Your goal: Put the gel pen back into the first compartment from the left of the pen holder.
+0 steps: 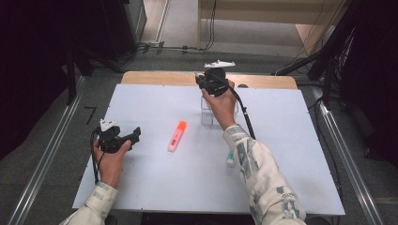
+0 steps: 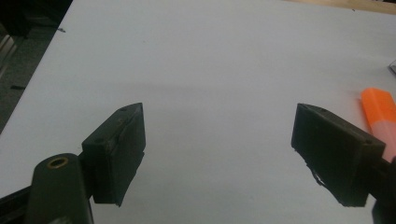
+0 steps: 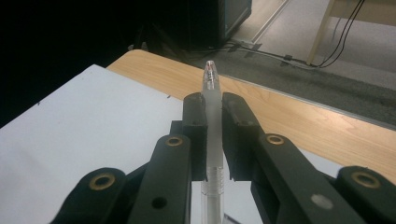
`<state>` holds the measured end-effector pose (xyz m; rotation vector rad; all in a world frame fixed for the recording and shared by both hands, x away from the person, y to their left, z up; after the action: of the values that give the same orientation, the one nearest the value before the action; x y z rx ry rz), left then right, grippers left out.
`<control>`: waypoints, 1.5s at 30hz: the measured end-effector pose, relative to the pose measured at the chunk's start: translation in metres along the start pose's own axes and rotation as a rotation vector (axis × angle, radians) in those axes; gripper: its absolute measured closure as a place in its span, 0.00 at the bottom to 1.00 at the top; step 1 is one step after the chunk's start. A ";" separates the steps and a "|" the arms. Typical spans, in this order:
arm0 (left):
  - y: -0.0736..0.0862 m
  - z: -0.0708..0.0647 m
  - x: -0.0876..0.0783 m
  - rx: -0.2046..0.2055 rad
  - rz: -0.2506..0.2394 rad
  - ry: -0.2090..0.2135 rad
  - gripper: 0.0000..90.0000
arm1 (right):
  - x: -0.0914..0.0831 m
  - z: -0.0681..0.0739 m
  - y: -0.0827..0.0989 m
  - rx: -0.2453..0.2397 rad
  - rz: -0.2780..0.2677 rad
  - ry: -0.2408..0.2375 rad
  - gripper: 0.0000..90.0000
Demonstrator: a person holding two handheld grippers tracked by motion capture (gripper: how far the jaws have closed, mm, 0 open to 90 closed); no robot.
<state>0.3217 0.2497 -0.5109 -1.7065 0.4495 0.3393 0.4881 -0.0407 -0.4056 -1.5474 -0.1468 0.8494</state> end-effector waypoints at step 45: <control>0.000 -0.001 0.000 0.009 -0.001 0.002 0.21 | -0.033 -0.004 0.041 0.005 -0.006 -0.002 0.50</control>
<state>0.3213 0.2484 -0.5105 -1.6980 0.4510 0.3349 0.4512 -0.0706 -0.4287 -1.5402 -0.1506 0.8462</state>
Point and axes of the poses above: each handheld gripper's, and its own axes: x roughly forward along the jaws, y roughly out of its underside, z roughly to its left, the point moved 3 cm from there along x, roughly forward along the jaws, and after that the axes turned 5 degrees about -z, right-handed, at the moved point
